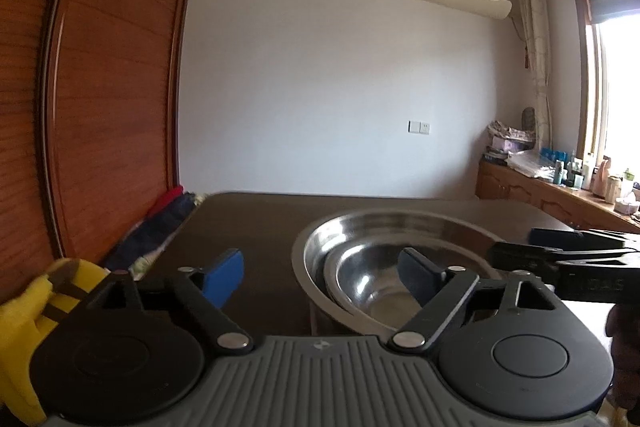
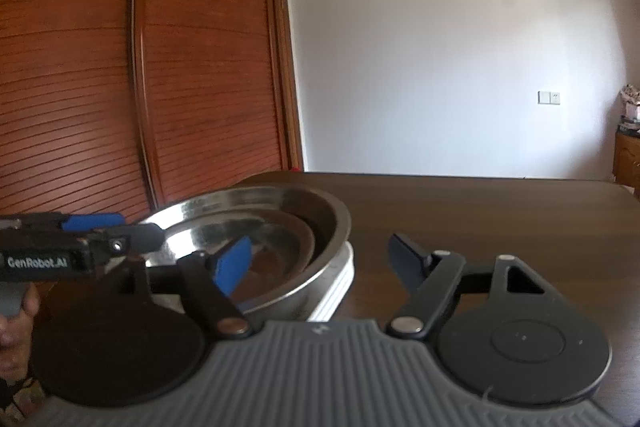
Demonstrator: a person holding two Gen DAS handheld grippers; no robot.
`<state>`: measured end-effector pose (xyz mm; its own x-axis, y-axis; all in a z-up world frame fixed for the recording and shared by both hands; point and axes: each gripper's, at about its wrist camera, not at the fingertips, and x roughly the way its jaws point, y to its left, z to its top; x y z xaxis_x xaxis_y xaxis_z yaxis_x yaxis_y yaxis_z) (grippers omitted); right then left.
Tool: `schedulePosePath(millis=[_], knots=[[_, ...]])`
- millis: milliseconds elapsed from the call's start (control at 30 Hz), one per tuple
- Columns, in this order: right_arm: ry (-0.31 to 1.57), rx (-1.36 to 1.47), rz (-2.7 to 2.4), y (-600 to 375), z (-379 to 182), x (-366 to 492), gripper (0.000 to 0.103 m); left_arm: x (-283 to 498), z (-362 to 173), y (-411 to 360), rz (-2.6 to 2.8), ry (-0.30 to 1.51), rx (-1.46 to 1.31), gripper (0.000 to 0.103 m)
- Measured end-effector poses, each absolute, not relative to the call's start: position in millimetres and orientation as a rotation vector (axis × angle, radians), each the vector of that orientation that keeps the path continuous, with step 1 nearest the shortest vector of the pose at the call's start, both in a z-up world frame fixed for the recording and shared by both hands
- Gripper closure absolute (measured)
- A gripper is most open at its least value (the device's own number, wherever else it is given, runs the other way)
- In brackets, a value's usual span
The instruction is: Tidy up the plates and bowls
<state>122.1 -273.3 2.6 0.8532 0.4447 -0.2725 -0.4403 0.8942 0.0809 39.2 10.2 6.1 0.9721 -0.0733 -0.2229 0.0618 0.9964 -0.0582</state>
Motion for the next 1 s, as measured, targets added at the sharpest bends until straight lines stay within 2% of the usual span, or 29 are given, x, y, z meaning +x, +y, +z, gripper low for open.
schedulePosePath(millis=[267, 400, 600, 1000], knots=[[0.24, 0.007, 0.421, -295.5, 21.4, 97.2, 0.022, 24.1, 28.3, 1.9, -0.095, 0.177, -0.041, 0.0], [0.214, 0.008, 0.397, -309.6, 30.0, 84.2, 0.011, 16.1, 36.3, -9.2, -0.113, 0.157, -0.029, 0.0], [0.177, 0.001, 0.354, -329.0, 41.4, 68.7, 0.0, 3.6, 46.6, -30.6, -0.13, 0.141, 0.002, 0.0], [0.146, -0.028, 0.261, -349.7, 55.8, 47.5, 0.0, -10.8, 48.8, -63.3, -0.147, 0.177, 0.029, 0.0]])
